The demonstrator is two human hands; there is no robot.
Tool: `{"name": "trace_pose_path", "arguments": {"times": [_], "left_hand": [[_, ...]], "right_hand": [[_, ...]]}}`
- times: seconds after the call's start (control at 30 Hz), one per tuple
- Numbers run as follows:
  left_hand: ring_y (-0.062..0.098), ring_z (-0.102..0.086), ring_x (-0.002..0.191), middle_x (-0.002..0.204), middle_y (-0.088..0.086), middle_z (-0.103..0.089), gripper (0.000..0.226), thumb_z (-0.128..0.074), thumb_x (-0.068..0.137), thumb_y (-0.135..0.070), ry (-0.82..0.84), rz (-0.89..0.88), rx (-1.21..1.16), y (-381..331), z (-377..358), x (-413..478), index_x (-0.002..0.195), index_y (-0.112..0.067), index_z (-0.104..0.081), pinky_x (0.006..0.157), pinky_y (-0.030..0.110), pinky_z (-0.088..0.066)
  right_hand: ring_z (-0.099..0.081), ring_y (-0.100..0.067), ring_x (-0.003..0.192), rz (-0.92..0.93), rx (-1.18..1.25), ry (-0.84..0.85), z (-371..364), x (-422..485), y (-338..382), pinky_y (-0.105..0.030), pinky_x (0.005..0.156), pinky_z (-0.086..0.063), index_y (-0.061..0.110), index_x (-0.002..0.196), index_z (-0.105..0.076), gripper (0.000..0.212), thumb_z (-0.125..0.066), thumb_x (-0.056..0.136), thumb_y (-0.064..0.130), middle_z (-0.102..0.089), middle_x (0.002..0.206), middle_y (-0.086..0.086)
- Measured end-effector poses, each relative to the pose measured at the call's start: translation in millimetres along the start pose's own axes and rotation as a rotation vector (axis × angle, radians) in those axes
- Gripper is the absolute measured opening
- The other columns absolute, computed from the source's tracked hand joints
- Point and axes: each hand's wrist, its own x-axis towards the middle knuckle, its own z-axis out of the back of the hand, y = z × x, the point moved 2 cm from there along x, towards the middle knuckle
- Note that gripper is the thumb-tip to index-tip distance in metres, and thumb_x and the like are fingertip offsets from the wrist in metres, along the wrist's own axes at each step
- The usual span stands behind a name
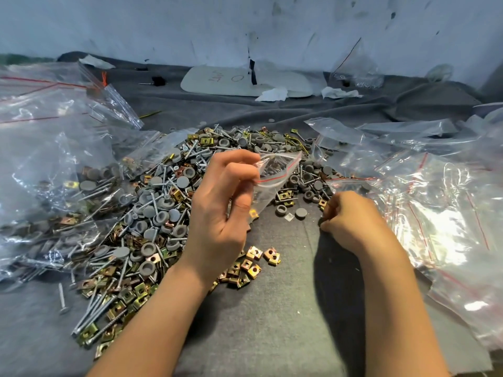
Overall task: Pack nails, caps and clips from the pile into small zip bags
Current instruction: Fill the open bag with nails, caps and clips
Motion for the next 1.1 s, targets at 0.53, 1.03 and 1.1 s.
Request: {"name": "trace_pose_path", "arguments": {"times": [0.53,1.03,1.1], "left_hand": [[0.019,-0.056,0.108,0.114,0.011,-0.055,0.013,-0.043,0.092,-0.007,0.046,-0.065,0.048,-2,-2,-1,0.098,-0.012,-0.054,0.091,0.029,-0.046],[0.028,-0.058,0.107,0.115,0.009,-0.054,0.016,-0.042,0.091,-0.007,0.005,-0.03,-0.008,-1,-1,0,0.099,-0.014,-0.053,0.09,0.034,-0.05],[0.028,-0.059,0.107,0.115,0.008,-0.054,0.016,-0.042,0.091,-0.008,0.008,-0.011,-0.026,-2,-2,0,0.099,-0.015,-0.053,0.09,0.037,-0.051]], "right_hand": [[-0.066,-0.009,0.075,0.775,1.094,-0.252,38,-44,52,-0.018,0.07,-0.05,0.013,0.087,-0.067,0.015,-0.07,0.08,0.0,-0.072,0.081,0.0],[-0.058,0.005,0.089,0.472,0.796,-0.581,40,-13,6,-0.008,0.071,-0.042,0.037,0.096,-0.064,0.021,-0.065,0.083,0.02,-0.065,0.097,0.025],[-0.06,-0.004,0.089,0.339,0.695,-0.571,31,1,-11,-0.012,0.078,-0.045,0.034,0.092,-0.065,0.022,-0.065,0.085,0.014,-0.062,0.093,0.025]]}}
